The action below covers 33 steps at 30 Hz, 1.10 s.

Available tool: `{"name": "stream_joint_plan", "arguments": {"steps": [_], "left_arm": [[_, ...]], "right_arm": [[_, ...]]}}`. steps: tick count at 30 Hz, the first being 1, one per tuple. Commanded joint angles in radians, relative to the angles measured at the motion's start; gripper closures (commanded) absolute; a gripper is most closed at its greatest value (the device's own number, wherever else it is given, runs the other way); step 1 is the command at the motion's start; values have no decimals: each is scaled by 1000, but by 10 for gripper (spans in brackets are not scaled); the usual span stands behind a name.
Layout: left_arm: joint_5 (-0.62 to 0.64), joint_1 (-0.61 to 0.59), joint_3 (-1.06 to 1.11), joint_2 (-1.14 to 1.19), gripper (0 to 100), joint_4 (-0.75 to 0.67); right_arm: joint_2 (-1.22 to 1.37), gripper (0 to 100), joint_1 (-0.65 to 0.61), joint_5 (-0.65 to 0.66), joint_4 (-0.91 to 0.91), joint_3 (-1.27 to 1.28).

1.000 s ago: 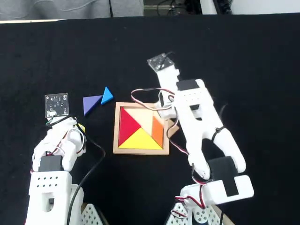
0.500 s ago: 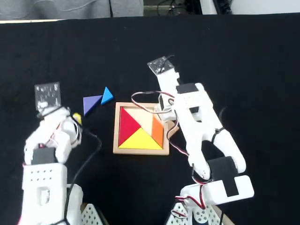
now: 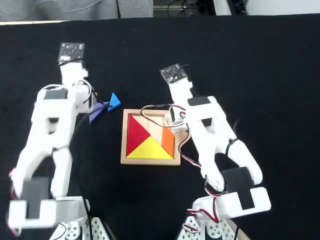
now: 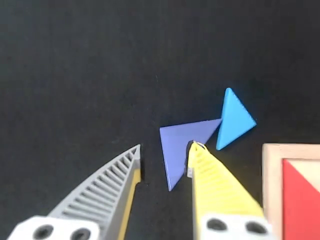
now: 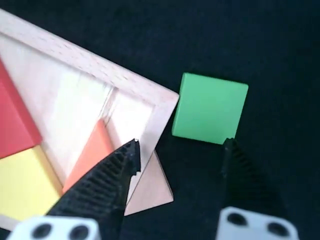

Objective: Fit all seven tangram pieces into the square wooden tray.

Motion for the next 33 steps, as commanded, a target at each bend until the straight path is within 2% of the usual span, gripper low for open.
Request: {"name": "stream_joint_plan", "arguments": {"steps": [1,6,8,12,14,21,29,33], "left_arm": [[-31,5,-137,167,833,-2],[-236,12,-143,253,734,-18],[-308,10,-143,270,724,-61],[-585,25,-143,295,724,-83],[-661,38,-148,319,724,-89],[-697,42,-298,473,724,-71],[-698,25,-536,628,727,146],[-698,-5,-604,655,729,180]], "right_arm": [[-51,737,20,-6,-15,-8],[-51,737,20,-3,-15,-8],[-51,737,20,-3,-15,-8],[-50,737,20,-3,-15,-8],[-50,737,20,-3,-15,-8],[-50,737,20,-2,-15,-8],[-48,737,20,-2,-15,-8],[-48,737,20,-2,-15,-8]]}}
